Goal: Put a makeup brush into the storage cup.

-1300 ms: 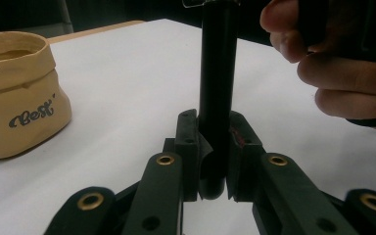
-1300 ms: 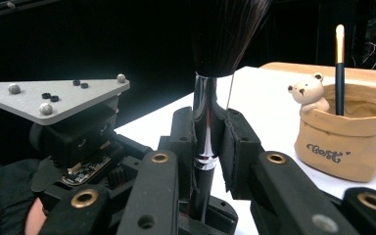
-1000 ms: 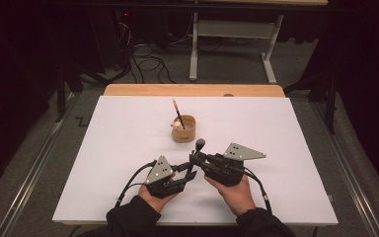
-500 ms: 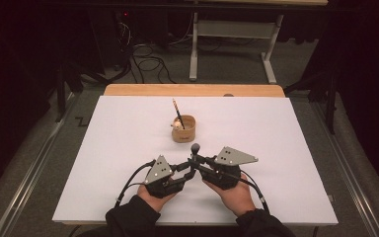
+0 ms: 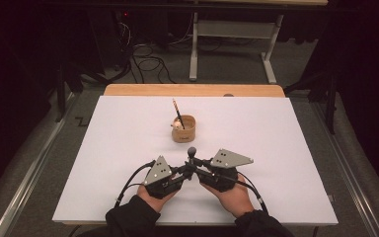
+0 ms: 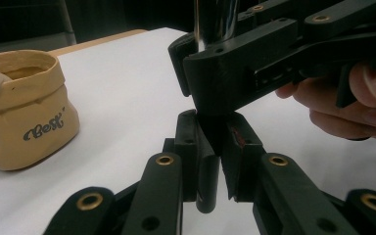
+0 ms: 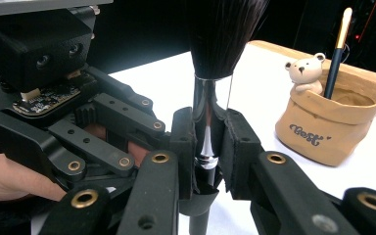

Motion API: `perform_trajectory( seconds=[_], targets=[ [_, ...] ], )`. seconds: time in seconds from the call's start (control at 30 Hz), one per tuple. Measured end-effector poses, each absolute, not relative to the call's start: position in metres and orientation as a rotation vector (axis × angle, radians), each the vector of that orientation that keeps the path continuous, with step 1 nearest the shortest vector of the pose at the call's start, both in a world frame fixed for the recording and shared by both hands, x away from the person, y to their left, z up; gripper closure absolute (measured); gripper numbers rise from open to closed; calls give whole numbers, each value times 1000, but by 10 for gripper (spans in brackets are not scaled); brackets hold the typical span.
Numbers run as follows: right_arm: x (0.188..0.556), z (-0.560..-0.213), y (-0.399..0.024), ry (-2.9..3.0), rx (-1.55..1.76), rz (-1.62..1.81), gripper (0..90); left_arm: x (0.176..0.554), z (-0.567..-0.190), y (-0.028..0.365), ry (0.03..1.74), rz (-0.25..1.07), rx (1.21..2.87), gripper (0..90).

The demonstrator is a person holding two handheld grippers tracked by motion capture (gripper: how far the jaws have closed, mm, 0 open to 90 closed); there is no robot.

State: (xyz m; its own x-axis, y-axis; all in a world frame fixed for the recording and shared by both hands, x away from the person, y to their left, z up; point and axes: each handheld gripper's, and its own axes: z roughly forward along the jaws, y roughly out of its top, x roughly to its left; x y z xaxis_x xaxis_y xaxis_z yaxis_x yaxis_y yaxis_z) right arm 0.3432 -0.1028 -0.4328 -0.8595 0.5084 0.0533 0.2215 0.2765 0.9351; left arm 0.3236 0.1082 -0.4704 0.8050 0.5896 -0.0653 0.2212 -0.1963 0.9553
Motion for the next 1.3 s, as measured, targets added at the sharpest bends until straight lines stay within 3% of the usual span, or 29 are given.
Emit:
perform_trajectory(
  seconds=[0.5,1.17,1.3],
  targets=[
    [343,-433,-103,2288,670,1613,770,324,-470,108,636,368,1769,791],
    [340,-425,-114,2261,647,1601,507,329,-467,118,682,377,1740,791],
    [340,-423,-119,2238,642,1568,417,330,-466,122,692,383,1732,791]
  ],
)
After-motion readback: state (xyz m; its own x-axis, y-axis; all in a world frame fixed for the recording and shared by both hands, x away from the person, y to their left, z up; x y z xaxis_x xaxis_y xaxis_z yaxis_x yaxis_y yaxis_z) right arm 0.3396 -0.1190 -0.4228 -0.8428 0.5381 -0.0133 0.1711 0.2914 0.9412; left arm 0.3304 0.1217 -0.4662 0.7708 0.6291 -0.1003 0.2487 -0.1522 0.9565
